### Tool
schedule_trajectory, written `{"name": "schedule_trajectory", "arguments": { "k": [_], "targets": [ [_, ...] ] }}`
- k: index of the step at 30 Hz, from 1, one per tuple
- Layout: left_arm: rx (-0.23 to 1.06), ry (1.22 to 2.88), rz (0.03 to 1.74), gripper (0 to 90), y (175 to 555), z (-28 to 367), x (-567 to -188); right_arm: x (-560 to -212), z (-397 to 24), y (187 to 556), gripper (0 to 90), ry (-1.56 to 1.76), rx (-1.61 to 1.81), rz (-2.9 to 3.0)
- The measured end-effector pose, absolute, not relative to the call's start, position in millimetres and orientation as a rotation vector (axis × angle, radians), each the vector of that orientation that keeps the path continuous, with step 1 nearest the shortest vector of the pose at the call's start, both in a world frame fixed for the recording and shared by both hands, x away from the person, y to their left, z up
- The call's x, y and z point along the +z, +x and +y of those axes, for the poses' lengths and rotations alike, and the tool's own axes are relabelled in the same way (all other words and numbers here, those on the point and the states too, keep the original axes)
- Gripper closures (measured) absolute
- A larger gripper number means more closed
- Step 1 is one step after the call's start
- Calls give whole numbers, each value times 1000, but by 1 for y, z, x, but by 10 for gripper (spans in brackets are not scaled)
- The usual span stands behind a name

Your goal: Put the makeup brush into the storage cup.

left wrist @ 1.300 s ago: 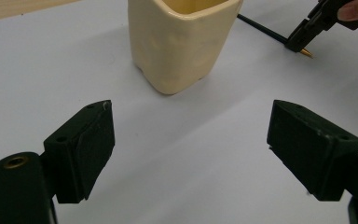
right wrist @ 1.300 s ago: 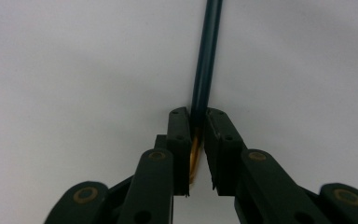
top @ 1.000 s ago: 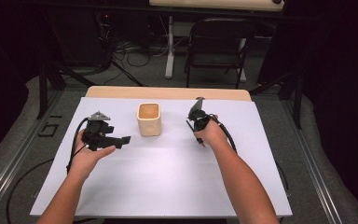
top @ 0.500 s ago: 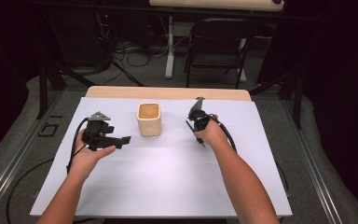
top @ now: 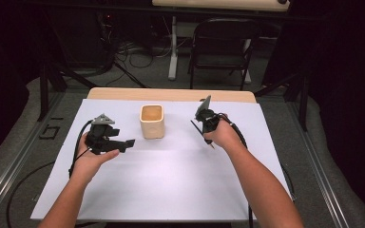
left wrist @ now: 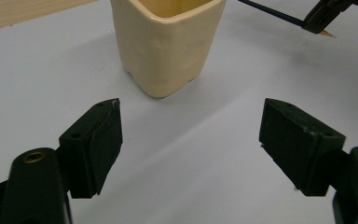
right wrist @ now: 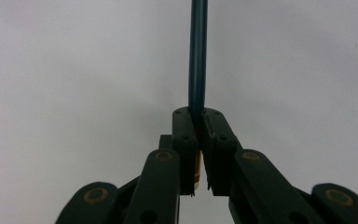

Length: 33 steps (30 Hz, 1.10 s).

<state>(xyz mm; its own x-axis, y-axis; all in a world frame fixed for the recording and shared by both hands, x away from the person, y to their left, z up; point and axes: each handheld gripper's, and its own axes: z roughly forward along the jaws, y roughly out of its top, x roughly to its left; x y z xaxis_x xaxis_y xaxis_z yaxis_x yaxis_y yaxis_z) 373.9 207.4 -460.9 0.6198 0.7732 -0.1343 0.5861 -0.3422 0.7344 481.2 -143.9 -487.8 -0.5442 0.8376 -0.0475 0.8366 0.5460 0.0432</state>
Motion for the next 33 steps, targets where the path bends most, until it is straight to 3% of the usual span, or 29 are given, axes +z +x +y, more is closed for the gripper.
{"name": "schedule_trajectory", "arguments": {
  "k": [7, 9, 12, 13, 33],
  "targets": [
    [324, 2079, 1037, 254, 371, 203, -461, -482, -150, 465, 842, 1416, 133, 2712],
    [328, 2084, 1026, 255, 370, 201, -461, -471, -148, 464, 842, 1354, -62, 2773],
    [330, 2093, 1015, 261, 370, 200, -461, -478, -146, 452, 842, 1339, 153, 2742],
    [332, 2092, 1012, 261, 369, 200, -461, -473, -145, 451, 842, 1275, 77, 2789],
    [343, 2122, 975, 306, 364, 193, -462, -461, -94, 396, 842, 868, 136, 2923]
  ]
}}
